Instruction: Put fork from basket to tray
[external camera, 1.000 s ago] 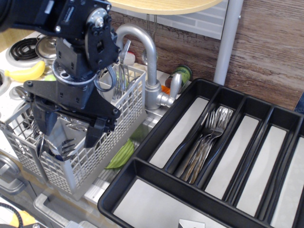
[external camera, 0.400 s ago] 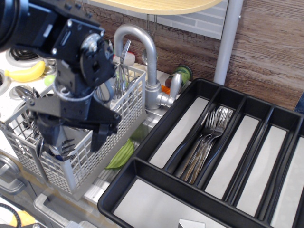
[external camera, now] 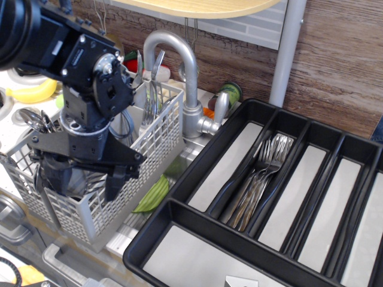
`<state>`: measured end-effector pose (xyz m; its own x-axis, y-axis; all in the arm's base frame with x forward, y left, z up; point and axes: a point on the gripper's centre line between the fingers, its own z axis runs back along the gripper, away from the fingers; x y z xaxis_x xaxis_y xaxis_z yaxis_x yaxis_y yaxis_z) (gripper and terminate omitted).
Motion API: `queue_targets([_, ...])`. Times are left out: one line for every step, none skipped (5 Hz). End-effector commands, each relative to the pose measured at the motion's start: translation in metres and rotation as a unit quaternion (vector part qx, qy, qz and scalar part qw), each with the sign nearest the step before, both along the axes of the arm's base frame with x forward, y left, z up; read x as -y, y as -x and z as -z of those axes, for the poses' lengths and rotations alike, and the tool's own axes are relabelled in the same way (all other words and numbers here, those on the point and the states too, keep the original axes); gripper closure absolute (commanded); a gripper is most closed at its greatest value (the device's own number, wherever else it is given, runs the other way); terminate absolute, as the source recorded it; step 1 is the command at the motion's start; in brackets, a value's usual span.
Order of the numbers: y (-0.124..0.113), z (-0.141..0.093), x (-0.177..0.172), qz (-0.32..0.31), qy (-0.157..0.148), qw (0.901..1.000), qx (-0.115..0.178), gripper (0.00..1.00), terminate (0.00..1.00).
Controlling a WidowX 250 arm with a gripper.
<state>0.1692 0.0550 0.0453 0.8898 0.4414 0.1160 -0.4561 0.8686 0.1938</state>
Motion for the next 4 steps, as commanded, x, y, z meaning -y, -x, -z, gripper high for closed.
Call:
queue_targets([-0.007, -0.005, -0.004, 0.013, 0.001, 0.9999, -0.002, 1.0, 0.0])
queue_targets([-0.008, -0.006, -0.004, 0.015, 0.0, 0.9999, -0.006, 1.0, 0.0])
queue_targets([-0.009, -0.022, -0.001, 0.022, -0.033, 0.9991, -0.017, 1.0, 0.0])
queue_targets([-0.012, -0.06, 0.003, 0.035, -0.09, 0.9938, -0.056, 1.0, 0.0])
